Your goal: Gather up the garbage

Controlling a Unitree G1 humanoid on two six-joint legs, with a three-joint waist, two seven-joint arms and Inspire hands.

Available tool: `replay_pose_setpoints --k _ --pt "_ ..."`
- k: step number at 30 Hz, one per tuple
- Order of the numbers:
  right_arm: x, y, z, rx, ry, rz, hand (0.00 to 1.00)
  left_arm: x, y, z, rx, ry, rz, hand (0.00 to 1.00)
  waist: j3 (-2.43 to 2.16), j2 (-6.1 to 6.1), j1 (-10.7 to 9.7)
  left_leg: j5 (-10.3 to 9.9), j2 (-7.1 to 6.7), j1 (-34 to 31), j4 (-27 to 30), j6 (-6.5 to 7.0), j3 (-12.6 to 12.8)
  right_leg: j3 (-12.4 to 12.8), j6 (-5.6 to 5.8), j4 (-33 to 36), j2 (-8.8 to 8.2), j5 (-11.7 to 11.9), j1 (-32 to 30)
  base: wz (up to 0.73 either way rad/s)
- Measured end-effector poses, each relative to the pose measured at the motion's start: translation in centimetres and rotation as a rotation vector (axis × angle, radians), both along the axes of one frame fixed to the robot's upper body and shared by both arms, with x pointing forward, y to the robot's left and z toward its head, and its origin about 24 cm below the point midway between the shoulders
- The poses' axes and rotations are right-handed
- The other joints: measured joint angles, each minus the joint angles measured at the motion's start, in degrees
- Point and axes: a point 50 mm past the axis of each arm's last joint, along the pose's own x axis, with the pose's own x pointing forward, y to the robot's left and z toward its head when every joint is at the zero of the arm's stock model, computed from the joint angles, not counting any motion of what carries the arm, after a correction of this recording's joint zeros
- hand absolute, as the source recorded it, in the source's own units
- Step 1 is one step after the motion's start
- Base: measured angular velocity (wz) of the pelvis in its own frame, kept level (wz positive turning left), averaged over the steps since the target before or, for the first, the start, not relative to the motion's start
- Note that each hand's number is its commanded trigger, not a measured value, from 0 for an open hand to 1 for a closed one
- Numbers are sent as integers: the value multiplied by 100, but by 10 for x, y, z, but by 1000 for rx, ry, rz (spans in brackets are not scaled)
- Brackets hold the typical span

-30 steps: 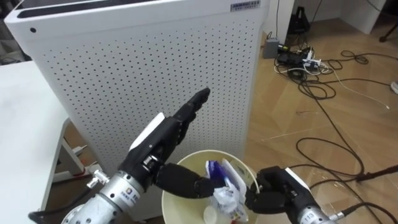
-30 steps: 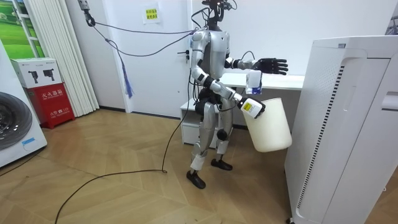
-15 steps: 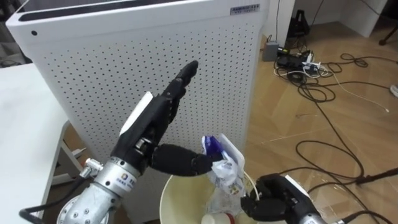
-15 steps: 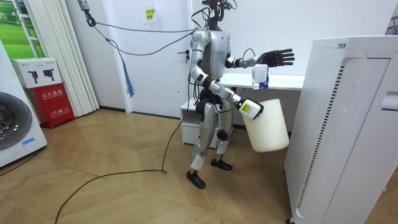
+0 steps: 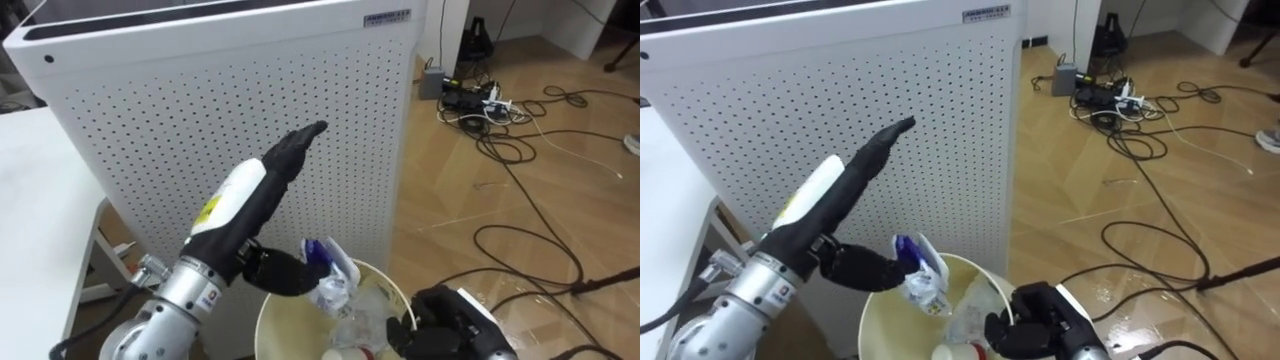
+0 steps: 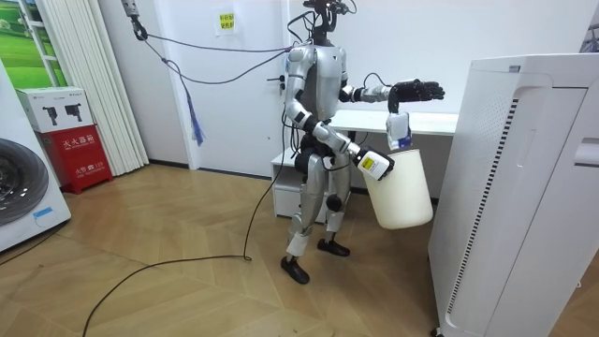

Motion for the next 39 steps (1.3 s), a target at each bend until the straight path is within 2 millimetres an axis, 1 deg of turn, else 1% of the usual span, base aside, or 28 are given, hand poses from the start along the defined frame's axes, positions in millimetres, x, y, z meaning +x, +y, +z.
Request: replay_pose_setpoints --k 3,5,7,10,12,15,19,21,27,31,33,35,37,38,39 --pt "-1 1 -1 7 7 16 100 -2 -5 -3 98 -29 -7 0 1 41 -74 0 -6 -1 17 0 -23 -3 -1 -22 3 1 25 4" --pt "-2 0 -1 10 9 26 100 -3 -9 -6 148 -49 -18 0 11 77 -100 0 -6 -1 13 0 -25 -4 -1 -25 4 1 23 0" --pt "-3 -1 -2 5 15 31 100 -6 -14 -8 215 -73 -39 0 18 163 -126 0 -6 -2 9 0 -22 16 -1 -24 2 1 -1 0" --pt "-4 0 -3 1 19 35 100 -8 -17 -12 279 -100 -54 0 6 251 -204 0 -4 0 -11 -1 -21 12 -1 -24 2 1 -26 0" --pt "-4 0 -3 1 20 39 100 -10 -19 -14 316 -105 -72 0 7 265 -240 2 -4 14 -26 -4 -14 17 -1 -22 2 1 -15 -2" --pt "-4 -2 -3 -8 21 40 100 -13 -22 -19 361 -108 -107 0 10 264 -246 3 -7 28 -46 -5 -10 30 -1 -22 -3 1 -30 -1" --pt "-4 -6 -2 -22 19 40 100 -17 -21 -25 463 -120 -137 0 13 267 -252 3 -5 -14 -46 -5 -6 21 -1 -25 0 1 -32 0" --pt "-4 -7 -1 -28 19 39 100 -18 -21 -27 475 -115 -147 0 15 270 -260 3 -4 -50 -31 -5 -9 0 -1 -30 -1 1 -52 4" --pt "-5 -11 -3 -36 32 32 100 -16 -23 -25 453 -110 -156 0 20 274 -231 3 -7 -148 -13 -5 -16 -3 -1 -30 0 1 -140 1" --pt "-7 -13 -7 -43 47 26 100 -13 -22 -24 410 -93 -158 0 35 251 -200 4 -6 -142 -39 -6 -9 0 -1 -30 0 1 -152 0" --pt "-8 -15 -10 -48 56 21 100 -12 -20 -30 400 -60 -156 0 37 245 -202 4 -8 -137 -38 -6 -11 -2 -1 -31 0 1 -146 0" --pt "-12 -18 -15 -54 76 6 100 -10 -17 -36 383 -18 -143 0 49 224 -193 4 -7 -140 -33 -6 -13 -3 -1 -30 -1 1 -147 0" --pt "-19 -23 -22 -64 108 -17 100 -12 -11 -41 350 18 -118 0 70 171 -196 4 -7 -148 -41 -6 -10 -3 -1 -31 -2 0 -190 0" --pt "-21 -24 -24 -65 118 -22 100 -13 -9 -42 343 29 -110 0 60 154 -193 4 -8 -149 -61 -6 -9 0 0 -27 -2 0 -211 0" --pt "-25 -26 -27 -69 136 -30 100 -13 -5 -47 342 53 -94 0 63 115 -192 6 -8 -152 -67 -9 -10 2 0 -26 -1 0 -219 0"
